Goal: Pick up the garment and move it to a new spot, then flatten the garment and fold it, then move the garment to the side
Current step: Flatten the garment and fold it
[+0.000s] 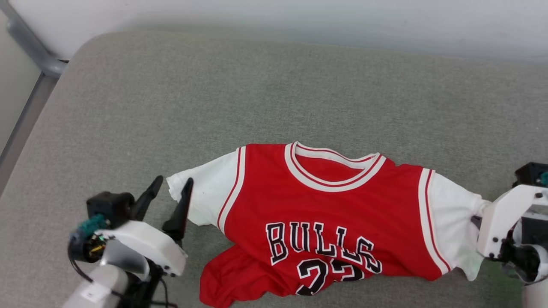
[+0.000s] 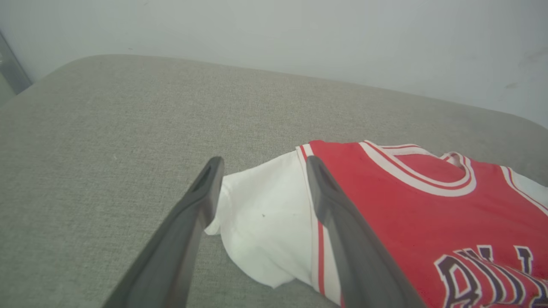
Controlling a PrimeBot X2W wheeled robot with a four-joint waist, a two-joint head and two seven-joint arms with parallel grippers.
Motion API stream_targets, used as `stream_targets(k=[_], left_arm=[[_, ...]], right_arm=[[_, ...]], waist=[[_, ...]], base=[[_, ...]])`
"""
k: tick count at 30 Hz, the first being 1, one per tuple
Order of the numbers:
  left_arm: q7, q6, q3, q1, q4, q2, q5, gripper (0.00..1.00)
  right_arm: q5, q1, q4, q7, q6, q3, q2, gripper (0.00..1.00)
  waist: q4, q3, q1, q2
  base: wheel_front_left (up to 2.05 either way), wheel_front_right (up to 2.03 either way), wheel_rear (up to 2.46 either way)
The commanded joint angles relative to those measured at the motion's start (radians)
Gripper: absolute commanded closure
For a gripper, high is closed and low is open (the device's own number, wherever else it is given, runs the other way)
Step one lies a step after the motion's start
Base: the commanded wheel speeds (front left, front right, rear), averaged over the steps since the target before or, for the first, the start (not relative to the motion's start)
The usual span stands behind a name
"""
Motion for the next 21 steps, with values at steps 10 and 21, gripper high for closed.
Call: stream_targets(k=[10, 21], left_arm=[[0.418, -0.062, 0.029, -0.104, 0.119, 0.125, -0.214, 0.00], [0.594, -0.121, 0.015, -0.176, 0.276, 0.138, -0.308, 0.00]], right_arm=[[0.005, 0.074, -0.202, 0.008, 0.000, 0.040, 0.051, 1.00], [0.010, 0.083, -0.280, 0.003, 0.000, 0.065, 0.079, 1.00]], waist=[[-0.087, 0.016, 0.0000, 0.0000], [-0.137, 0.086, 0.0000, 0.0000]], base=[[0.00, 0.00, 0.00], [0.00, 0.00, 0.00]])
